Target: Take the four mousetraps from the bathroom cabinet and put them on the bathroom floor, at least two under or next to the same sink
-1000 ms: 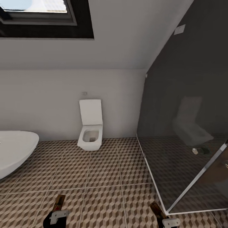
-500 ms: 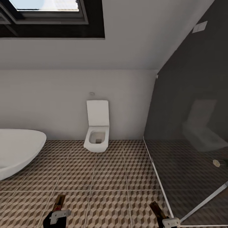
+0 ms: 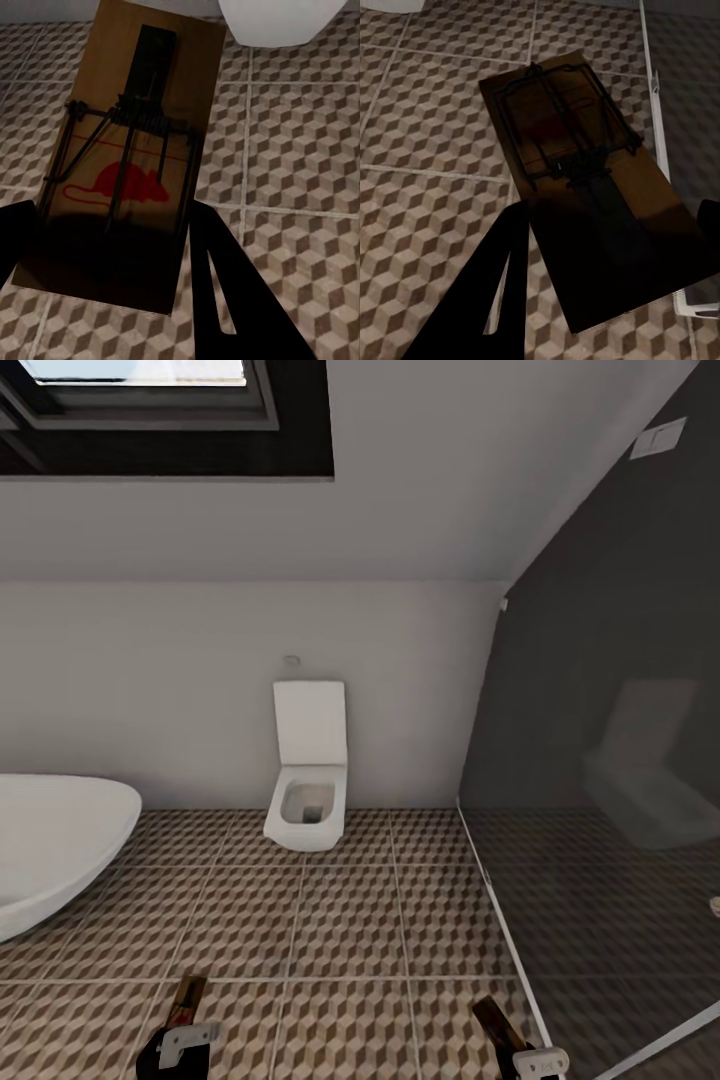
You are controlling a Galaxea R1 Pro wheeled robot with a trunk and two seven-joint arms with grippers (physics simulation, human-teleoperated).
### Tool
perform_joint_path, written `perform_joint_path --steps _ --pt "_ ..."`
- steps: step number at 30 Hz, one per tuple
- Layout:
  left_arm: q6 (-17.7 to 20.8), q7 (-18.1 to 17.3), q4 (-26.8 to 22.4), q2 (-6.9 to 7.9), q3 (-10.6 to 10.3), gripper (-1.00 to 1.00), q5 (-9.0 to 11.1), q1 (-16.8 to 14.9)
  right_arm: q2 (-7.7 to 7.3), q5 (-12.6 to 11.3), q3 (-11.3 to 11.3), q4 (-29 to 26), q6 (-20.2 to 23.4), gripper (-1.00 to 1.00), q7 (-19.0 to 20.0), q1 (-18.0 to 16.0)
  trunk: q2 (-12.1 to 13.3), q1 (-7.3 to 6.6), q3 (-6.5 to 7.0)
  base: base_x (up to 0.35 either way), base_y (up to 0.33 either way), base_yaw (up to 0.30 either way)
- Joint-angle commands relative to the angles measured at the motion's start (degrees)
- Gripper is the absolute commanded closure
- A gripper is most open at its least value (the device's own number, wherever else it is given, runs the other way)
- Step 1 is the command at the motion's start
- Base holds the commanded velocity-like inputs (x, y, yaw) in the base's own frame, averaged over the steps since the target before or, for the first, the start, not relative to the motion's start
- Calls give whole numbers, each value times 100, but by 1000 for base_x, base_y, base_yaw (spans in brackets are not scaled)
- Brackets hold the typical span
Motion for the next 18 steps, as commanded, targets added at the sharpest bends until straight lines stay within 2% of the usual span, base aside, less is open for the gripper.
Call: perform_joint_path --steps 1,6,18 --pt "-10 73 8 -3 -37 100 -48 -6 -7 -34 50 -1 -18 100 -54 -7 -11 5 -12 169 41 0" --pt "-10 73 8 -3 -38 100 -48 -5 -7 -34 50 3 -15 100 -54 -7 -11 5 -12 74 27 0" --pt "-10 73 8 -3 -37 100 -48 -4 -7 -34 50 3 -15 100 -54 -7 -11 5 -12 4 1 0"
